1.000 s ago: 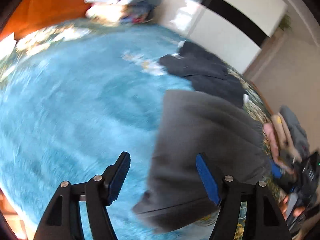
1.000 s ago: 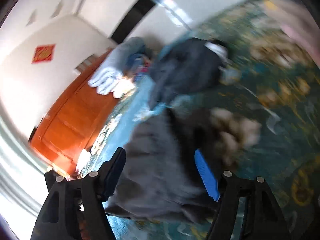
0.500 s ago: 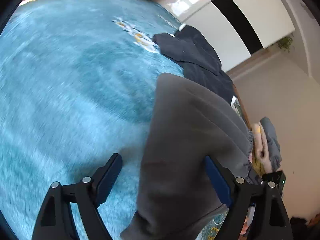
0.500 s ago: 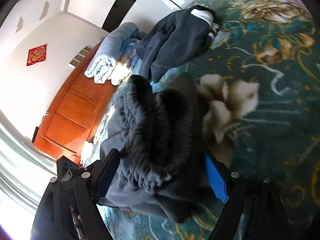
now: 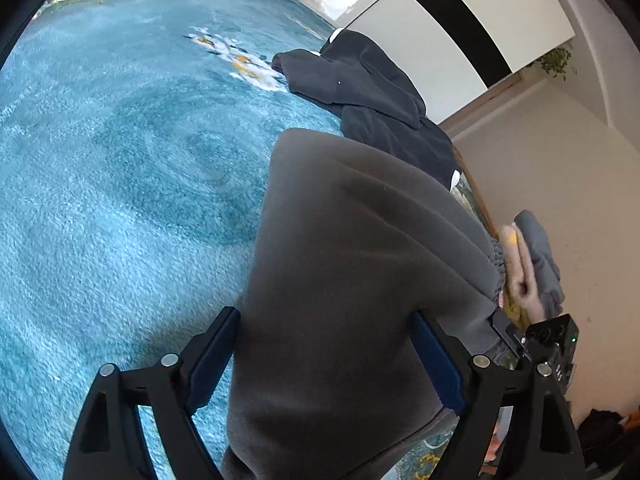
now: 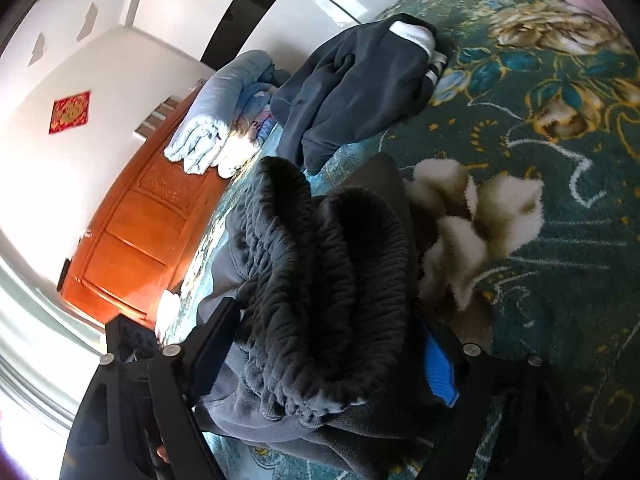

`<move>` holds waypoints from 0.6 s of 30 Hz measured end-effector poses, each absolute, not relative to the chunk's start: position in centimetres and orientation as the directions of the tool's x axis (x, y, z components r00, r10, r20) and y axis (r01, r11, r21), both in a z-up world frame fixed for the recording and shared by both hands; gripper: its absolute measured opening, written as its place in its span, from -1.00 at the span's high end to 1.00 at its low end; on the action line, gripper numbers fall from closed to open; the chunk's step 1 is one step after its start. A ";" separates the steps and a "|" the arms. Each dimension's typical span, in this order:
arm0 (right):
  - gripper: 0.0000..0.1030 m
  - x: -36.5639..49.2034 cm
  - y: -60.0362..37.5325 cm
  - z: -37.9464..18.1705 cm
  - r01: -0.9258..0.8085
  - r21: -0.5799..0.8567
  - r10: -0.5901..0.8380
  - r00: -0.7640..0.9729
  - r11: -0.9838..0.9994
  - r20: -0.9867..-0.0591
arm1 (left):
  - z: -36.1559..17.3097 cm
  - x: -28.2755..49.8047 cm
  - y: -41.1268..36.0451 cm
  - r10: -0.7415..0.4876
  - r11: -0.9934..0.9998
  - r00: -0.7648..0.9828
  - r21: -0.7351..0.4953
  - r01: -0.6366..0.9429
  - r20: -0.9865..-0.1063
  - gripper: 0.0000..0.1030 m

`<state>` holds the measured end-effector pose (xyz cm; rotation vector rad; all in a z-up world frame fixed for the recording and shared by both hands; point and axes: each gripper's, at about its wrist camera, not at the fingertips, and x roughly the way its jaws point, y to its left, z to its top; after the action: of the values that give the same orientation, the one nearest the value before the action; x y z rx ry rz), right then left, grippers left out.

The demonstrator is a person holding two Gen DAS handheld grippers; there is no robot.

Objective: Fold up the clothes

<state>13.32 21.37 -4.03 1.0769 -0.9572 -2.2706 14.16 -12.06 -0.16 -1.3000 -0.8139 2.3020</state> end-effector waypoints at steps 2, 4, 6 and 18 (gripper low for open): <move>-0.49 13.4 21.4 -3.9 0.089 0.745 -0.636 -0.593 -0.661 -0.494 | 0.0 14.3 -11.9 0.567 -0.768 -0.505 -0.639 -0.039 -0.651 -0.66; -0.40 13.4 21.3 -3.7 0.077 0.744 -0.632 -0.590 -0.663 -0.503 | 0.1 14.5 -11.9 0.564 -0.769 -0.505 -0.638 -0.034 -0.653 -0.54; -0.28 13.4 21.3 -3.5 0.064 0.745 -0.627 -0.590 -0.664 -0.509 | 0.3 14.8 -11.9 0.564 -0.769 -0.504 -0.639 -0.030 -0.654 -0.39; -0.07 14.8 21.2 0.1 0.066 0.750 -0.626 -0.602 -0.658 -0.496 | 2.6 17.0 -11.9 0.610 -0.740 -0.507 -0.666 -0.092 -0.609 -0.01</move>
<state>14.84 21.19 0.12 1.0927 -0.9894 -2.2820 17.00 -11.86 2.65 -1.2423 -0.8027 2.2699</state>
